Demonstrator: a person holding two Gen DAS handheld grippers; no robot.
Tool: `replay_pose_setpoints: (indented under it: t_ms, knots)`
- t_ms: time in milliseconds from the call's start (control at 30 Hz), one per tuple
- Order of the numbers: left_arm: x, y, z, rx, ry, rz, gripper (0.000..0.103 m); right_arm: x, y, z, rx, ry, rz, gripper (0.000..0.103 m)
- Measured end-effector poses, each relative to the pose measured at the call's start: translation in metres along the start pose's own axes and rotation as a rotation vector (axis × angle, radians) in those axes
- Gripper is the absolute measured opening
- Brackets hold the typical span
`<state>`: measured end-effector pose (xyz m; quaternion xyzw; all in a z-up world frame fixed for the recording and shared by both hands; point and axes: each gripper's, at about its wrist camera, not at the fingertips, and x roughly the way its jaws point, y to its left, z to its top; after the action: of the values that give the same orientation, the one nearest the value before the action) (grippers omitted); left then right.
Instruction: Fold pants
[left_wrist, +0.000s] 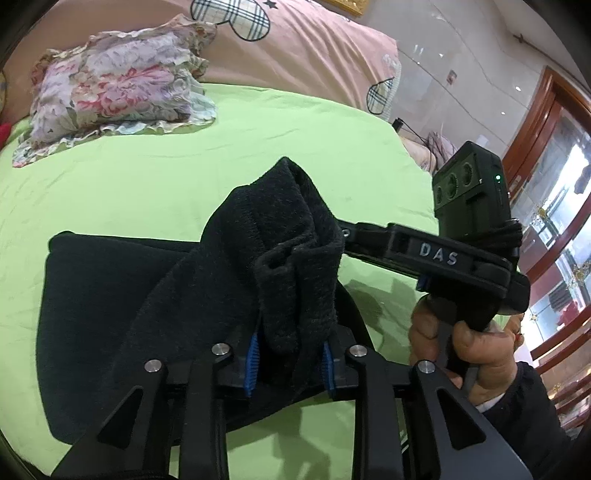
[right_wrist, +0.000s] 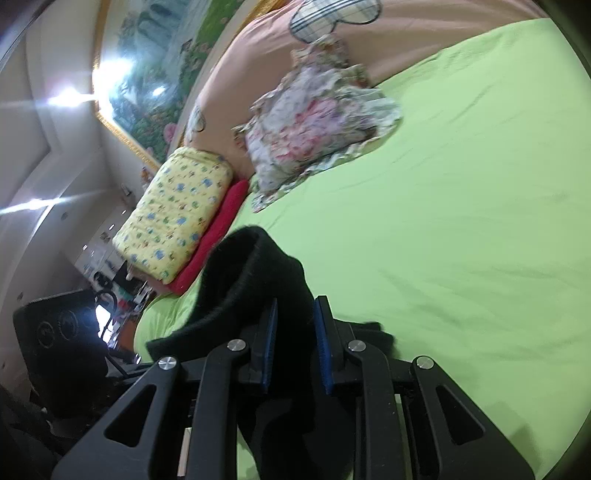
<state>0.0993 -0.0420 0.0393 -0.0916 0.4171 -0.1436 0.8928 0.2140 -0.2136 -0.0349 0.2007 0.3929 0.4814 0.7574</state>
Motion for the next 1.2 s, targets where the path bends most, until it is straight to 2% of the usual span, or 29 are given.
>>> replay_pose_setpoints:
  t_ms: [100, 167, 233, 267, 367, 400, 467, 600, 767, 900, 1200]
  knots:
    - [0.001, -0.005, -0.002, 0.021, -0.003, -0.015, 0.037, -0.013, -0.003, -0.003, 0.023, -0.030, -0.031, 0.023]
    - [0.000, -0.006, -0.003, 0.022, -0.003, -0.047, 0.048, -0.021, -0.005, -0.005, 0.042, -0.051, -0.047, 0.025]
    - [-0.002, -0.006, -0.003, 0.016, 0.000, -0.077, 0.053, -0.029, -0.004, -0.007, 0.057, -0.073, -0.061, 0.026]
    - [-0.003, -0.007, -0.003, 0.014, -0.001, -0.082, 0.054, -0.033, -0.005, -0.008, 0.064, -0.082, -0.073, 0.028]
    - [-0.006, -0.004, -0.003, 0.004, 0.007, -0.095, 0.059, -0.042, -0.001, -0.011, 0.083, -0.116, -0.111, 0.046]
    - [-0.008, -0.002, -0.004, -0.010, 0.014, -0.108, 0.059, -0.046, 0.001, -0.012, 0.088, -0.125, -0.113, 0.053]
    - [-0.014, 0.002, -0.005, -0.034, 0.011, -0.132, 0.059, -0.049, 0.006, -0.013, 0.087, -0.133, -0.125, 0.056]
    - [-0.032, 0.009, -0.006, -0.046, -0.029, -0.114, 0.062, -0.054, 0.023, -0.014, 0.059, -0.152, -0.179, 0.066]
    - [-0.051, 0.025, -0.007, -0.077, -0.073, -0.076, 0.069, -0.048, 0.045, -0.015, 0.014, -0.143, -0.251, 0.068]
    - [-0.059, 0.044, -0.009, -0.123, -0.083, -0.057, 0.069, -0.043, 0.065, -0.019, -0.045, -0.158, -0.344, 0.068]
    - [-0.077, 0.083, -0.018, -0.218, -0.118, -0.032, 0.070, -0.028, 0.096, -0.022, -0.116, -0.142, -0.402, 0.076]
